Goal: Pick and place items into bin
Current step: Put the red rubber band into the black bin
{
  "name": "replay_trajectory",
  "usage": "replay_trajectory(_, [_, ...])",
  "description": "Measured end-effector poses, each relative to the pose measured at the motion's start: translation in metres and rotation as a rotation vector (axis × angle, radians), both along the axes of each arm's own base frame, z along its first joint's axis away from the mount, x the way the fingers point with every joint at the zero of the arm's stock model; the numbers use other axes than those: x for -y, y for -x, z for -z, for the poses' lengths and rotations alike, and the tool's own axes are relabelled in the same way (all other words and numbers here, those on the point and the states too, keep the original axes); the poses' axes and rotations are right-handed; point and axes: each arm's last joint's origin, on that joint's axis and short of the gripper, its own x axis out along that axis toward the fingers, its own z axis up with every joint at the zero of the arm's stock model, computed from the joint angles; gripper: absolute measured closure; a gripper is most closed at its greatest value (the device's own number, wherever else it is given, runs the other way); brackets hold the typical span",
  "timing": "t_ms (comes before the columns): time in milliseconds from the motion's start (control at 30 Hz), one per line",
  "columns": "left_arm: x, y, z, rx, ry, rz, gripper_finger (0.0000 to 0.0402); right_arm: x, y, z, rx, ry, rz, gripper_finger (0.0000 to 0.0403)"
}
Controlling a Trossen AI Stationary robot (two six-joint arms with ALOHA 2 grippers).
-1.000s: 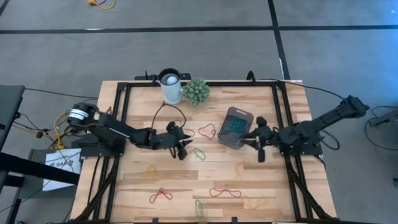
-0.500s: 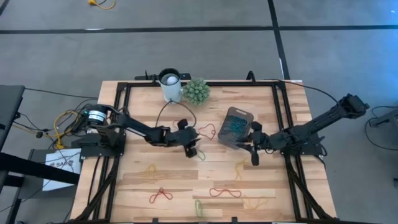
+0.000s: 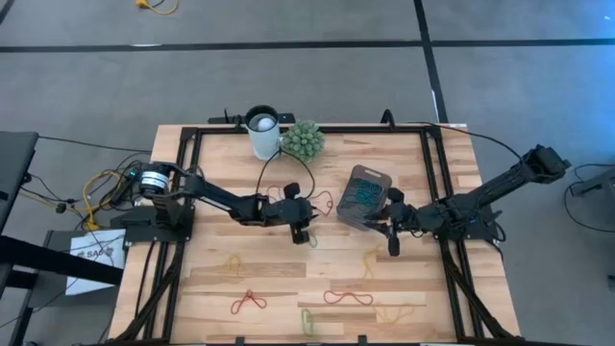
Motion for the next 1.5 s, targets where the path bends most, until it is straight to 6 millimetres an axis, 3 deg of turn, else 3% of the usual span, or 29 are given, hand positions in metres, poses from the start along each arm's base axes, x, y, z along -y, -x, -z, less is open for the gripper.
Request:
replay_trajectory(333, [-0.007,-0.027,0.034,-0.099,-0.102,-0.084,0.0308,0.000,0.000,-0.001,0.005,-0.003,-0.002,0.0326])
replay_trajectory(633, [-0.019,-0.037,0.043,-0.115,-0.049,-0.116,0.0311,0.000,0.000,0.001,-0.015,0.006,-0.003,0.0326])
replay_trajectory(900, [-0.013,-0.036,0.035,-0.112,-0.080,-0.133,0.0393,0.000,0.000,0.002,-0.017,0.007,-0.003,0.0326])
replay_trajectory(1133, [-0.001,-0.045,-0.007,-0.010,-0.135,-0.136,0.0400,0.000,0.001,0.002,-0.022,0.009,-0.003,0.0326])
replay_trajectory(1500, [0.008,-0.060,-0.125,0.169,-0.321,-0.153,0.0401,0.000,0.001,0.004,-0.039,0.016,-0.003,0.0326])
